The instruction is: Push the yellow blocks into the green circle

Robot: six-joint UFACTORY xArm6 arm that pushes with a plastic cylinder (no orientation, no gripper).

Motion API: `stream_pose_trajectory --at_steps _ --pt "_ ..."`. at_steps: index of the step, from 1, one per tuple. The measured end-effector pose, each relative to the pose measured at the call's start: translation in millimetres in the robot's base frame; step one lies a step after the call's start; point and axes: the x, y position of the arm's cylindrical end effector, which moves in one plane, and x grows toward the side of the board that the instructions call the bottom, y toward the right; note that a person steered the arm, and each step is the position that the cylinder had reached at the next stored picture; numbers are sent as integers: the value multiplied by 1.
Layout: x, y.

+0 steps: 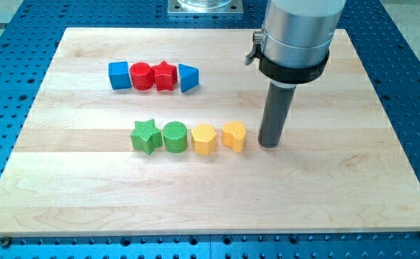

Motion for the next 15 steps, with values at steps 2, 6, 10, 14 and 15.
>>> stream_pose_trajectory --at_steps 2,6,10,14,15 --pt "0 -48" --pt "8 17" --pt "-53 -62" --pt "-39 -87" --pt "-35 -76"
